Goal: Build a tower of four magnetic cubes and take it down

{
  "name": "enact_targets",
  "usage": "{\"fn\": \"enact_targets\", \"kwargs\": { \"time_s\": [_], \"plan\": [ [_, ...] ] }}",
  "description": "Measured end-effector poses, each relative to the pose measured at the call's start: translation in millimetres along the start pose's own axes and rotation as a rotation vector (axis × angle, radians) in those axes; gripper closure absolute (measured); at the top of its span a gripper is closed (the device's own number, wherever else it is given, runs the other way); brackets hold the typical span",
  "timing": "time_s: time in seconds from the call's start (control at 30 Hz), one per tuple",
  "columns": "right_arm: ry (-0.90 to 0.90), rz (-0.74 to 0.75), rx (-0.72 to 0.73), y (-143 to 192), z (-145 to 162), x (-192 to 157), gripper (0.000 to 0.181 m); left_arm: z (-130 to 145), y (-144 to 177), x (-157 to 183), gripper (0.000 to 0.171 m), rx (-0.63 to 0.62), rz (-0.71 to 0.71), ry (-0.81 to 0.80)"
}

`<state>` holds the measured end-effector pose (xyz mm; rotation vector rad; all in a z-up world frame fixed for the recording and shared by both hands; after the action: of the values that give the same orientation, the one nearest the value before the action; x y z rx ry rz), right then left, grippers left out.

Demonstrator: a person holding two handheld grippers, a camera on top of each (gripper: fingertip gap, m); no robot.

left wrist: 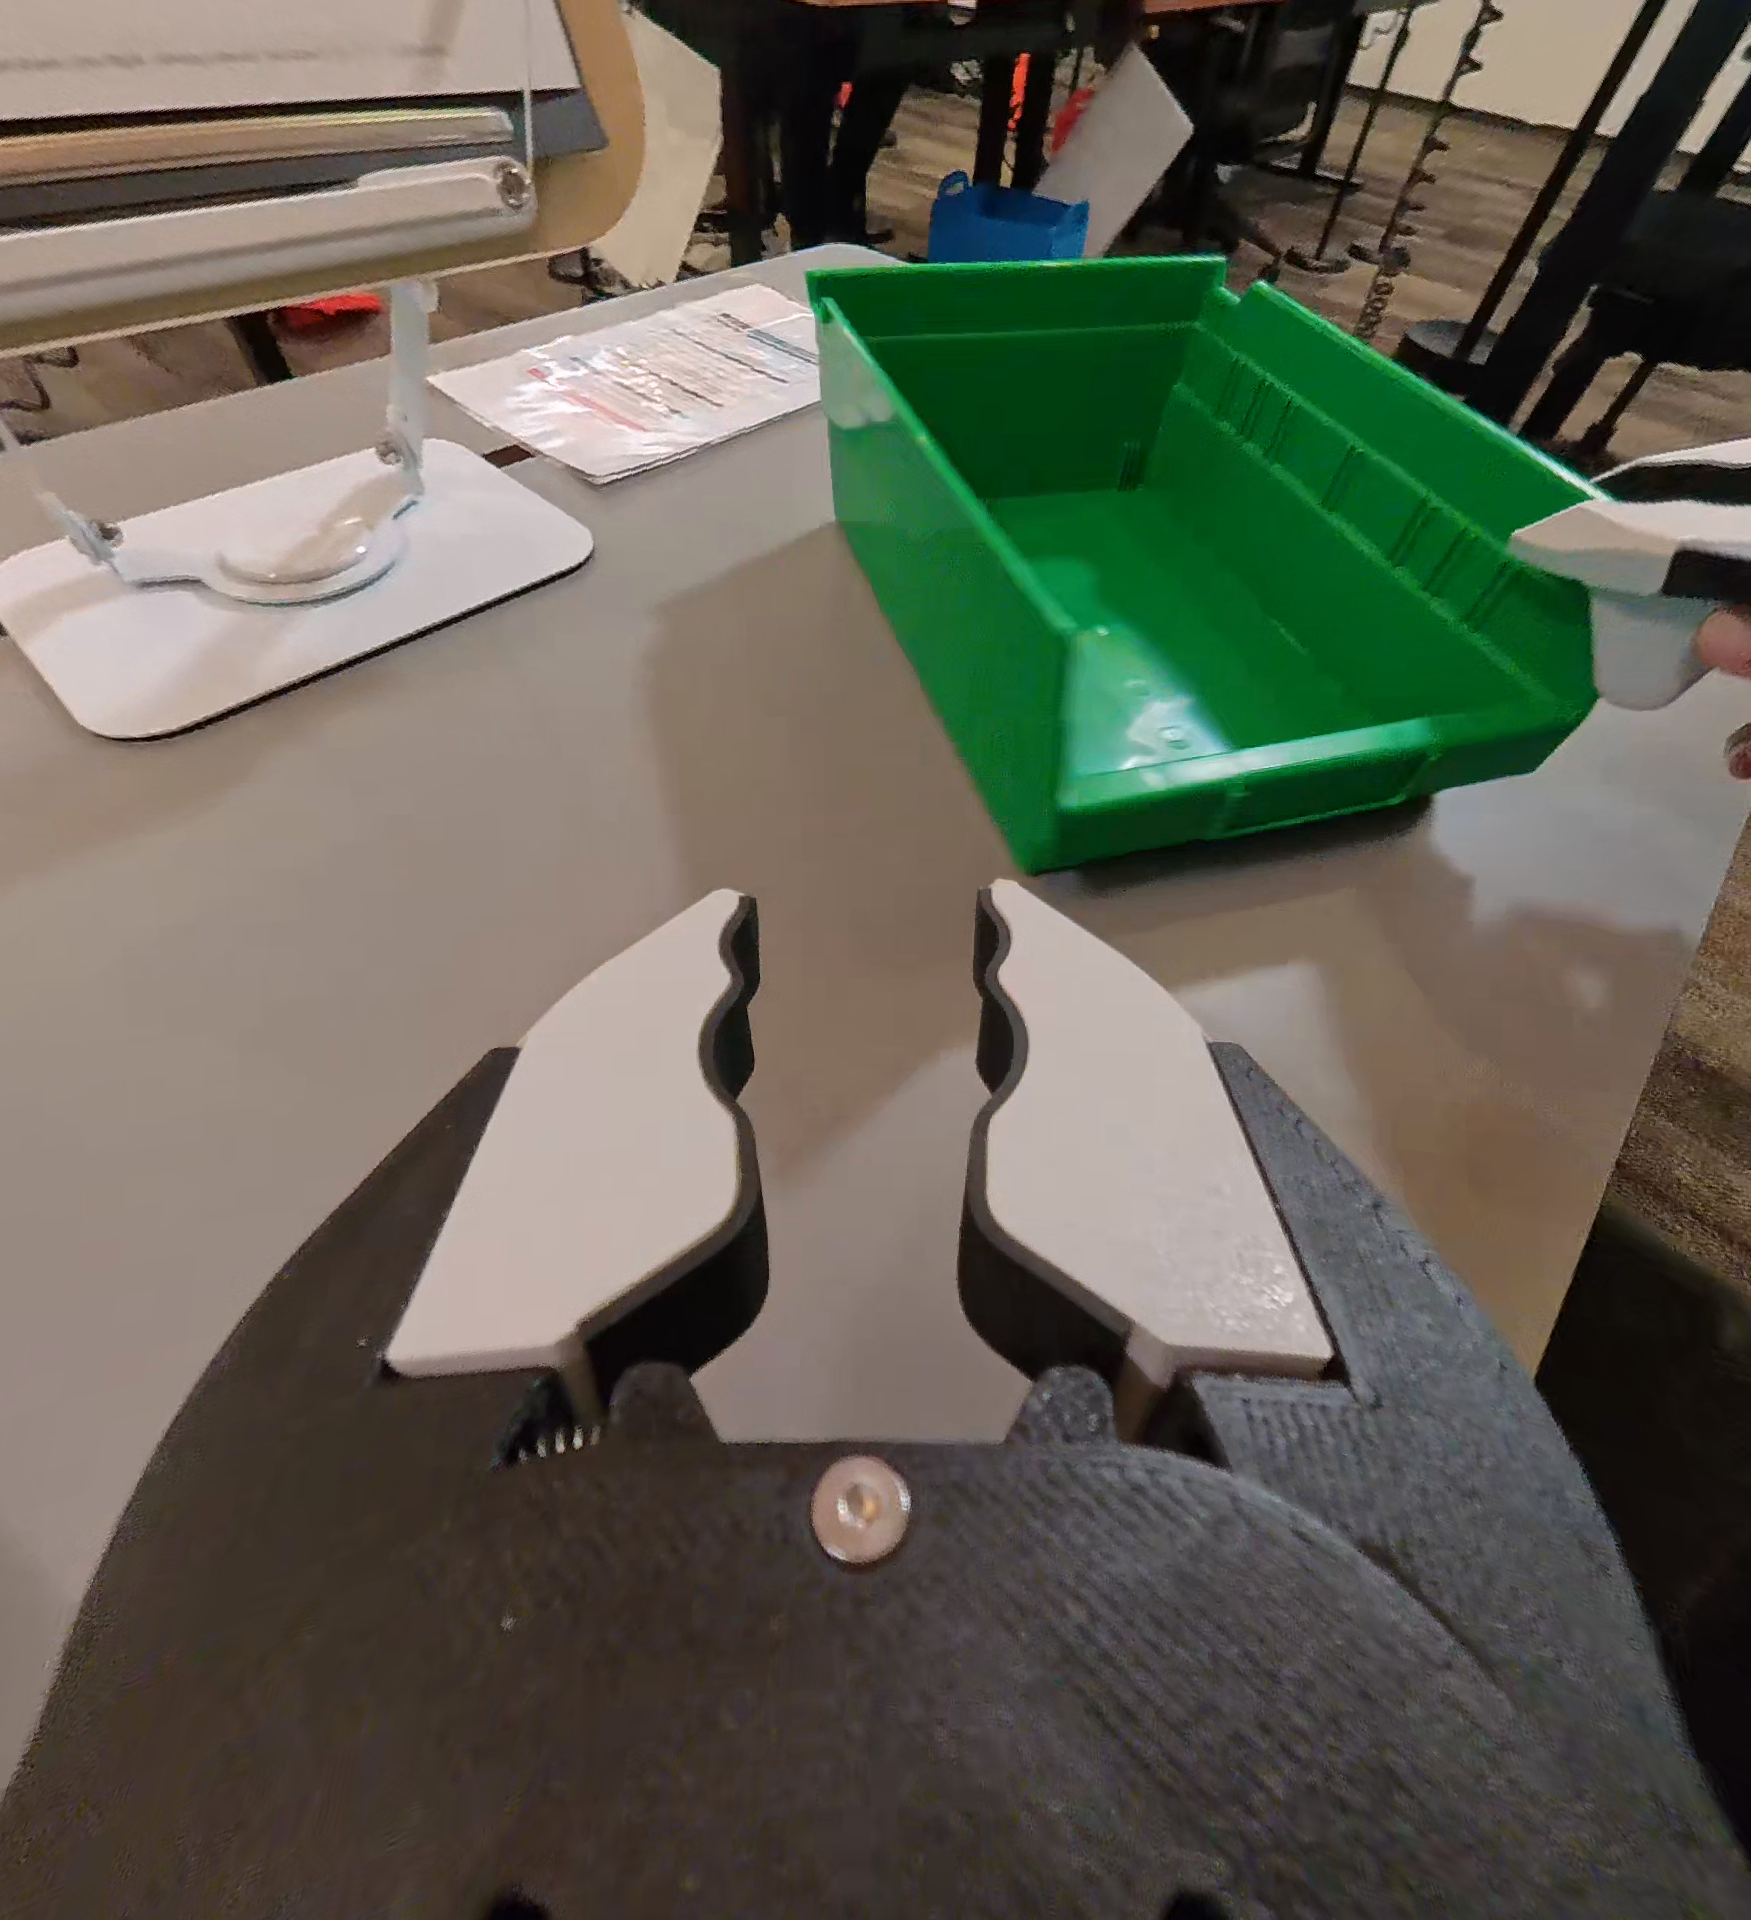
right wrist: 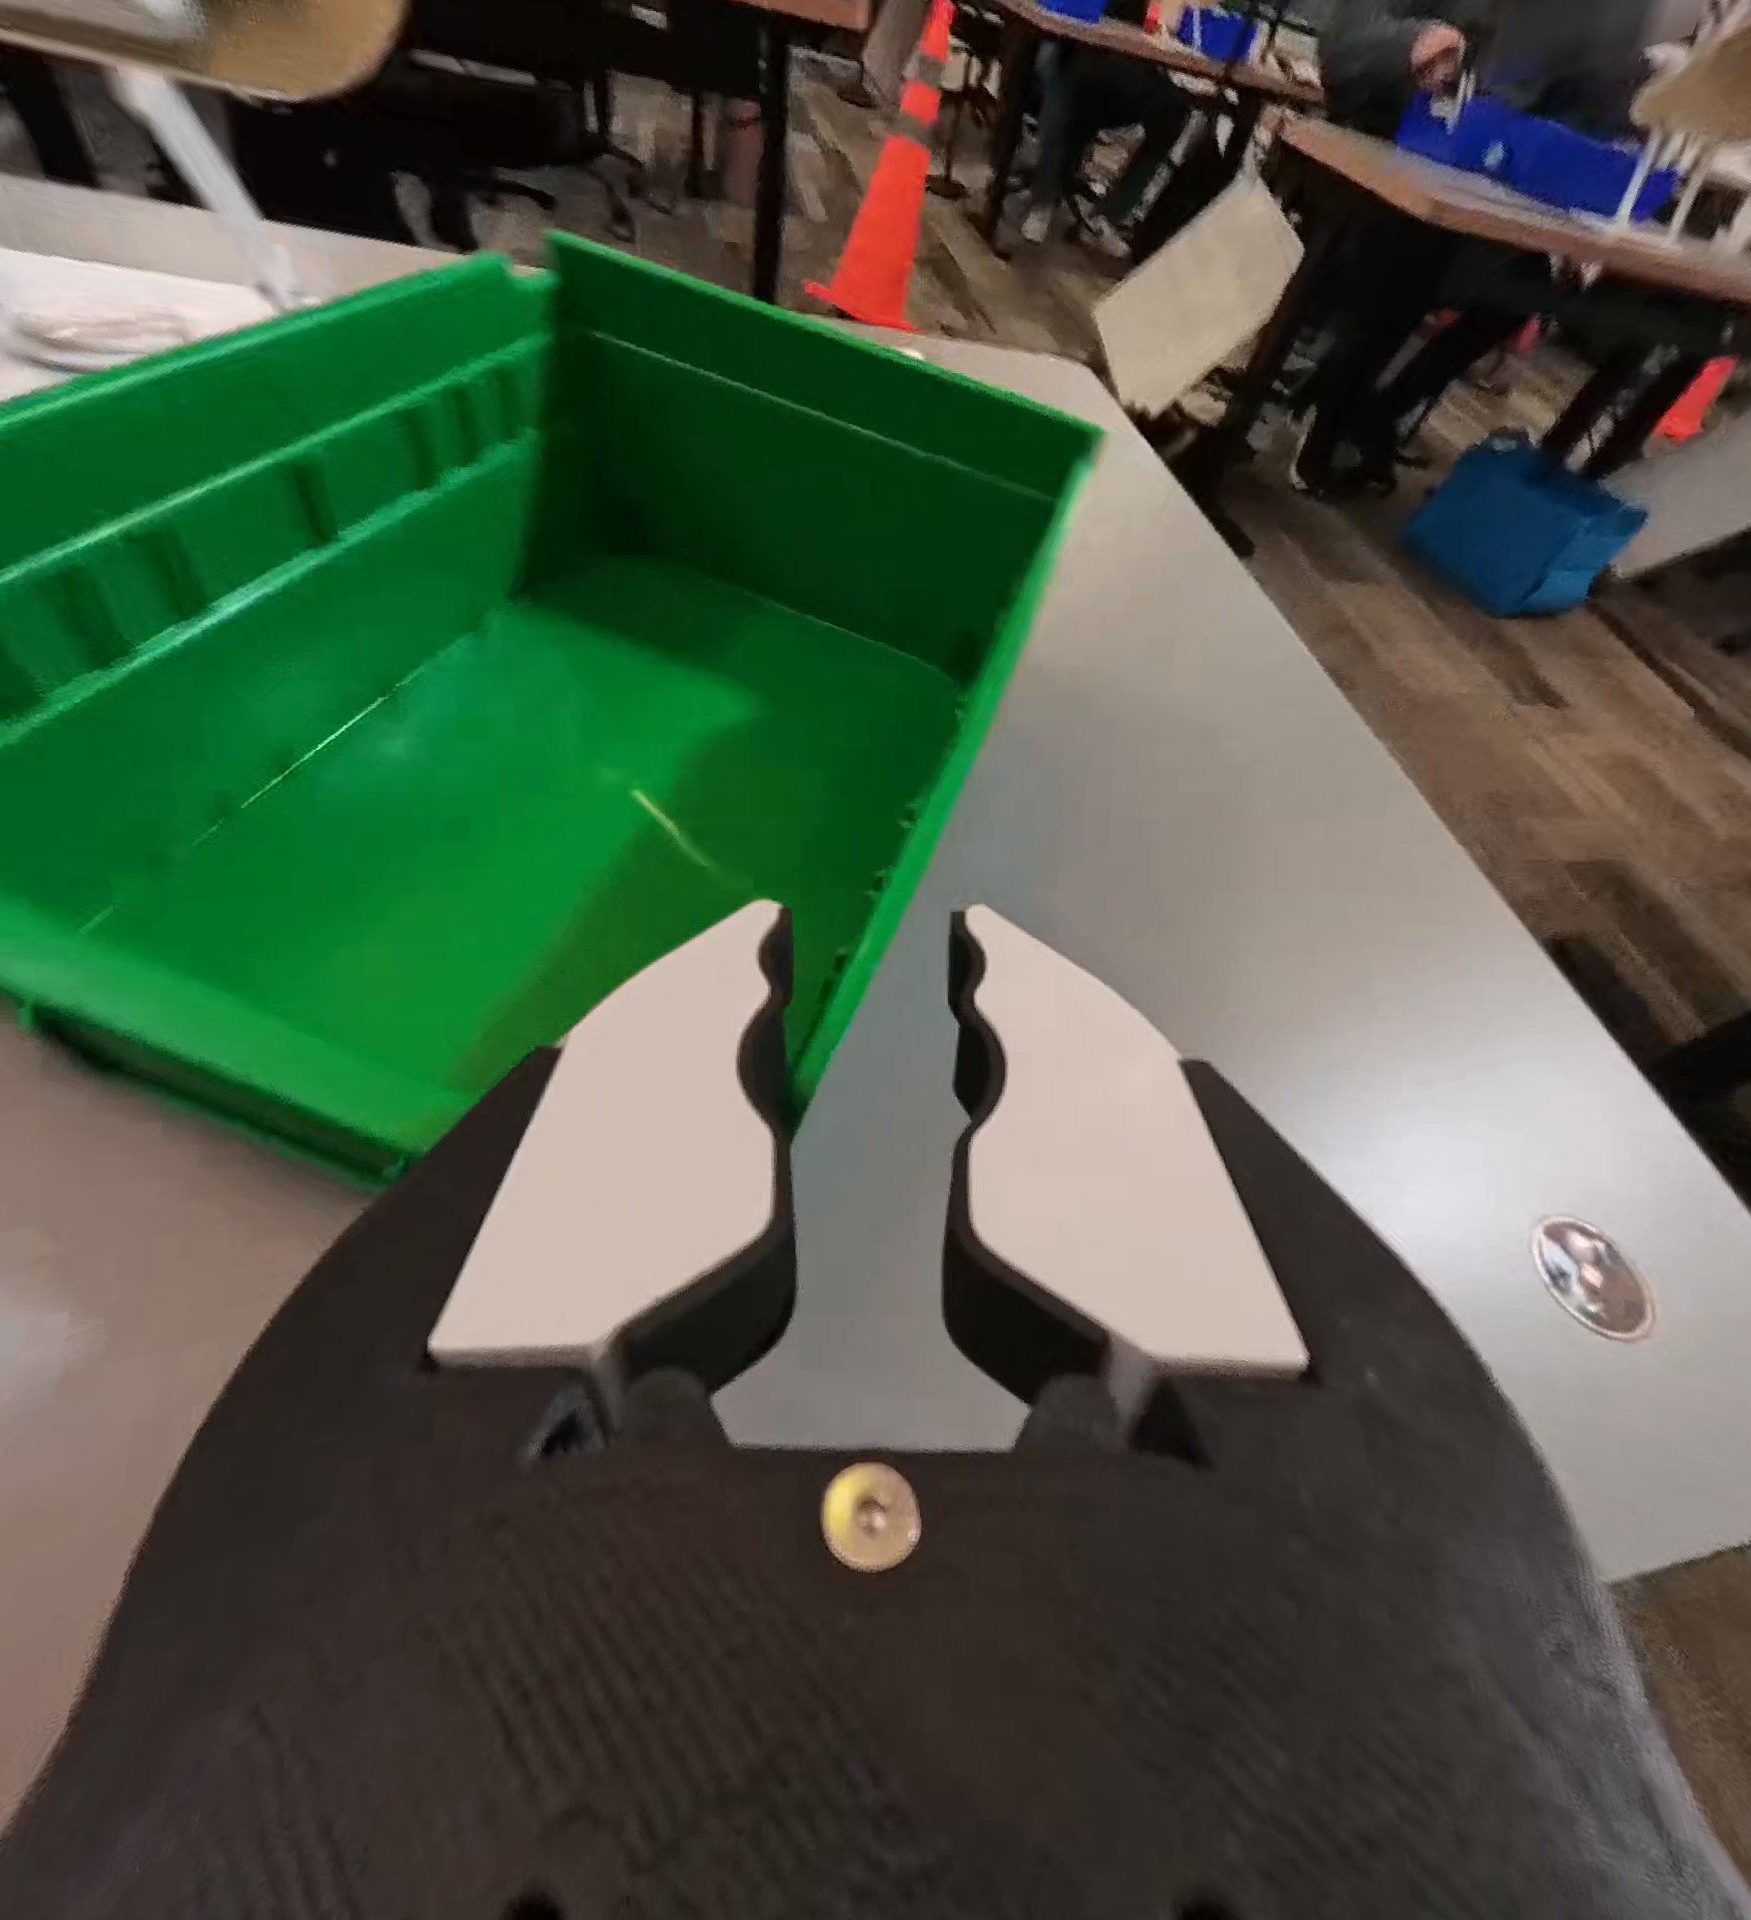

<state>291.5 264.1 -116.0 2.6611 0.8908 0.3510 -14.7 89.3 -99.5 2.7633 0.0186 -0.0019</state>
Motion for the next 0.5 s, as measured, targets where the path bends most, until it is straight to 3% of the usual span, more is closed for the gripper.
{"fn": "enact_targets", "kwargs": {
  "time_s": [0.07, 0.13, 0.2, 0.5],
  "plan": [
    [-0.085, 0.024, -0.006, -3.0, 4.4, 30.4, 0.157, 1.9, 0.3, -4.4, 0.131, -0.004, -0.002, 0.028],
    [-0.150, 0.012, 0.002, -4.9, 8.0, 54.3, 0.174, 4.0, -0.3, -7.6, 0.131, -0.009, 0.009, 0.072],
    [-0.192, 0.005, 0.003, -6.2, 10.9, 71.8, 0.174, 6.1, -1.8, -9.9, 0.131, -0.019, 0.030, 0.110],
    [-0.179, 0.022, -0.008, -4.0, 14.2, 91.3, 0.171, 11.2, -6.7, -9.9, 0.131, -0.046, 0.063, 0.123]
  ]
}}
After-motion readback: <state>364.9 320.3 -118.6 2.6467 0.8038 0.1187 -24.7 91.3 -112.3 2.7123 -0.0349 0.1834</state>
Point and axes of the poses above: each gripper's, where its closed fingertips meet, y back along the fingers, z out of its underside, x = y × z across the jaws, the point moved 9 cm from there along y, back along the fingers, and after that the axes turned 9 degrees about -z, right-handed, at the moved point
